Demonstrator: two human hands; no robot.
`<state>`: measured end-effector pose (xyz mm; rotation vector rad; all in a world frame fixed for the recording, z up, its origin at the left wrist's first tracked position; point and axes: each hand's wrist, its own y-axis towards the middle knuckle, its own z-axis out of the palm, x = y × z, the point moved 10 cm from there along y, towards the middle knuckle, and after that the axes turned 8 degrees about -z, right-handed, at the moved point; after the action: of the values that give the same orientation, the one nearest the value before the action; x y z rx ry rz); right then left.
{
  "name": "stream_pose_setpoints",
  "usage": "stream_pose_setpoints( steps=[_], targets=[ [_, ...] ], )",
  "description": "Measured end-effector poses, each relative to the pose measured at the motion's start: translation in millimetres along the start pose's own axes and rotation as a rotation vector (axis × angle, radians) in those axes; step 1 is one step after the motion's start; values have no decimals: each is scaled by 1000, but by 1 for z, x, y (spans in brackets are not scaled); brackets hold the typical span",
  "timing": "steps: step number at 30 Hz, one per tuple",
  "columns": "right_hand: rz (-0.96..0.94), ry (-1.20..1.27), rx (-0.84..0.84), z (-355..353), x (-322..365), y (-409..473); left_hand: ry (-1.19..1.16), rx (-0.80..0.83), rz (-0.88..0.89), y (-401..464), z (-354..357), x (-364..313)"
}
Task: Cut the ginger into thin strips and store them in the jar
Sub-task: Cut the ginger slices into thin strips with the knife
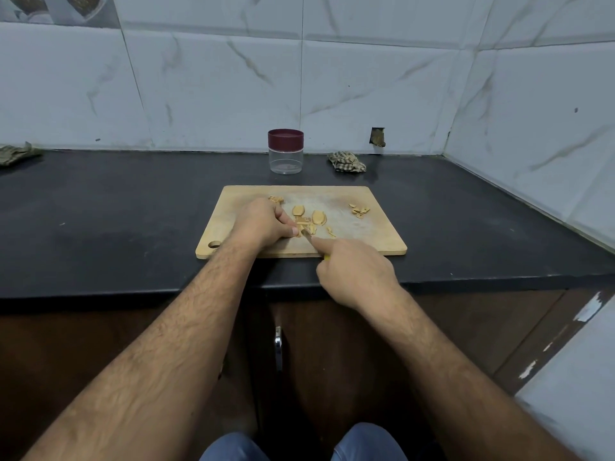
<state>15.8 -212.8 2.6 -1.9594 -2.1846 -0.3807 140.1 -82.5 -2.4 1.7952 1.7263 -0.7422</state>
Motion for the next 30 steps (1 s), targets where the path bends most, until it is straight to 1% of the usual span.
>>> stream_pose_setpoints(
  steps=[3,9,16,30],
  targets=[
    [5,47,-6,1,-2,1,-4,-3,3,1,-1,0],
    [-25,45,-55,-7,7,8,-7,10,-5,3,0,2],
    [-33,-16,-32,-5,10,13,-3,3,0,2,-1,1],
    [-43,-33,21,-2,9,15,9,3,0,-1,-1,0]
  ],
)
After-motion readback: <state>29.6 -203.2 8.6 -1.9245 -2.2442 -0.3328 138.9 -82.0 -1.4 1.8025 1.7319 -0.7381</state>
